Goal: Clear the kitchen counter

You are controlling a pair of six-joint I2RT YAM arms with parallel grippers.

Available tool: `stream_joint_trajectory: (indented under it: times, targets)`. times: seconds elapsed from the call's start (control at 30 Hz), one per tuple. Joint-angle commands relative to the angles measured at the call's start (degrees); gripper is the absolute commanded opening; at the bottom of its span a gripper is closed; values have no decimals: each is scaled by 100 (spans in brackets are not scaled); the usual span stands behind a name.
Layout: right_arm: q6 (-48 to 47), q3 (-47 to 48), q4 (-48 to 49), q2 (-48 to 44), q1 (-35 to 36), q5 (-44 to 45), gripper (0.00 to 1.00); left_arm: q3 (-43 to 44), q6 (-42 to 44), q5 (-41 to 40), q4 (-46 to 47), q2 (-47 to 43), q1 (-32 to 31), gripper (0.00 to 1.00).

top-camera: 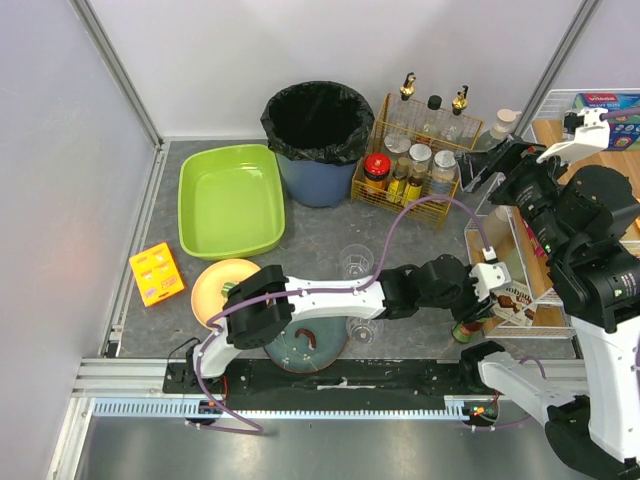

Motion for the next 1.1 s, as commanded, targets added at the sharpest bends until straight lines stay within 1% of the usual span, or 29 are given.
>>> stream_joint_trajectory:
  times: [0.0, 0.13, 0.27, 0.4, 0.47, 0.53, 0.57, 0.67, 0.83, 0.9, 0.97, 1.0, 1.07]
  targets:
    - [80, 46, 14, 36, -2, 102, 94, 195, 435, -595, -220, -239, -2, 2]
    - [63, 152, 215, 141, -11, 163, 93, 274, 628, -973, -378, -573, 77, 2]
    - [89, 353, 584, 352, 6, 356, 93, 625, 453, -991, -852, -784, 366, 2]
    - [133, 565, 1041, 607, 6, 594, 93, 1293, 286, -1000, -1503, -820, 736, 2]
    - [133, 565, 1383, 686, 6, 638, 93, 1574, 286, -1237, -1556, -820, 920, 2]
    - [142, 538, 1682, 765, 15, 664, 93, 1872, 286, -1255, -1600, -776, 1113, 2]
    - [142, 547, 1806, 809, -2, 647, 93, 2057, 120, -1246, -1626, -741, 1210, 2]
    - [98, 635, 2184, 915, -2, 577, 93, 2672, 5, -1220, -1793, -522, 1544, 2]
    - [80, 477, 3097, 862, 6, 497, 94, 3569, -171, -1044, -1777, -205, 2019, 2]
    - [98, 416, 3379, 862, 6, 471, 93, 3745, -128, -738, -1549, -99, 2124, 2]
    - [246, 319, 3581, 854, 6, 453, 93, 3746, 56, -369, -1041, -64, 2238, 2]
    - [386, 293, 3643, 871, 6, 427, 93, 3842, 101, -28, -907, -12, 2300, 2]
    - [528, 362, 3661, 941, 6, 278, 93, 4079, 110, 134, -608, 147, 2414, 2]
